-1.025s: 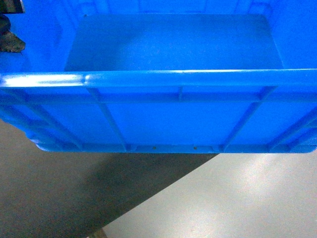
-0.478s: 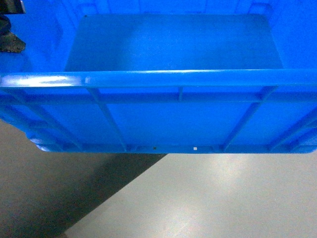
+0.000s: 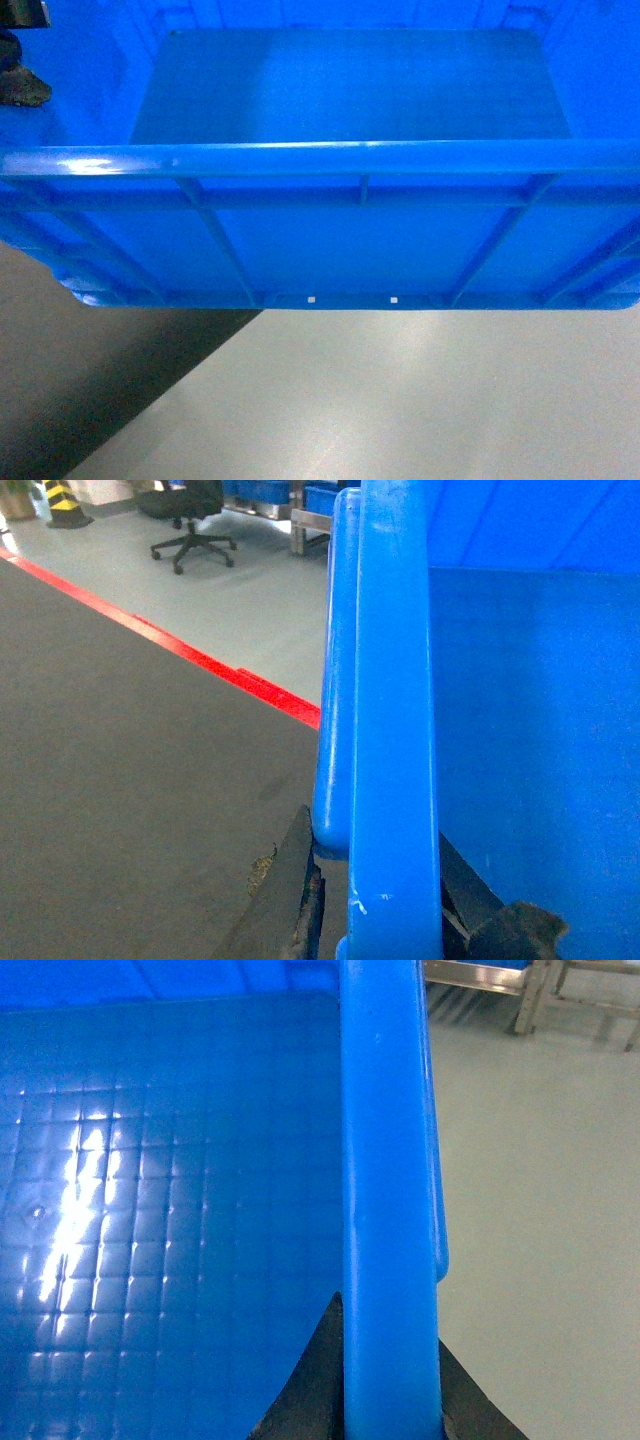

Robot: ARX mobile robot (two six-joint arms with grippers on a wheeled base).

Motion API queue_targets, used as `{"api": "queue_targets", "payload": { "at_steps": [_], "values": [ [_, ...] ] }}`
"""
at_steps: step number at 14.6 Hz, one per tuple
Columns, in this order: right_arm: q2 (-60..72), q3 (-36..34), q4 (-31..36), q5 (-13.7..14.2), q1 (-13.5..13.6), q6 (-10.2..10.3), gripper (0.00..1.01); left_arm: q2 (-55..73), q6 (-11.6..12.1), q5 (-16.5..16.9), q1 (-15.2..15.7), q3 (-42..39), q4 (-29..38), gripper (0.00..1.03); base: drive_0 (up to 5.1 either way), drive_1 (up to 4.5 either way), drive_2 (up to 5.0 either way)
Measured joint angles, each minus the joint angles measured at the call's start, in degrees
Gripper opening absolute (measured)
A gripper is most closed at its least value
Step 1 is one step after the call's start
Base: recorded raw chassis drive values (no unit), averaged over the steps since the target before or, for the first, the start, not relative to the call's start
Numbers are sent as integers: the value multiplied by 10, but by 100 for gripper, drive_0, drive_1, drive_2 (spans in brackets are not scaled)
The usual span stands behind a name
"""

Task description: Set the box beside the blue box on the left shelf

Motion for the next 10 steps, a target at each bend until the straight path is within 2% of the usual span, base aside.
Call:
{"api": "queue_targets", "payload": {
  "at_steps": [10],
  "values": [
    [0,0,0,0,0,0,8,0,0,0,0,0,0,17,-154,-154,-154]
  ]
}}
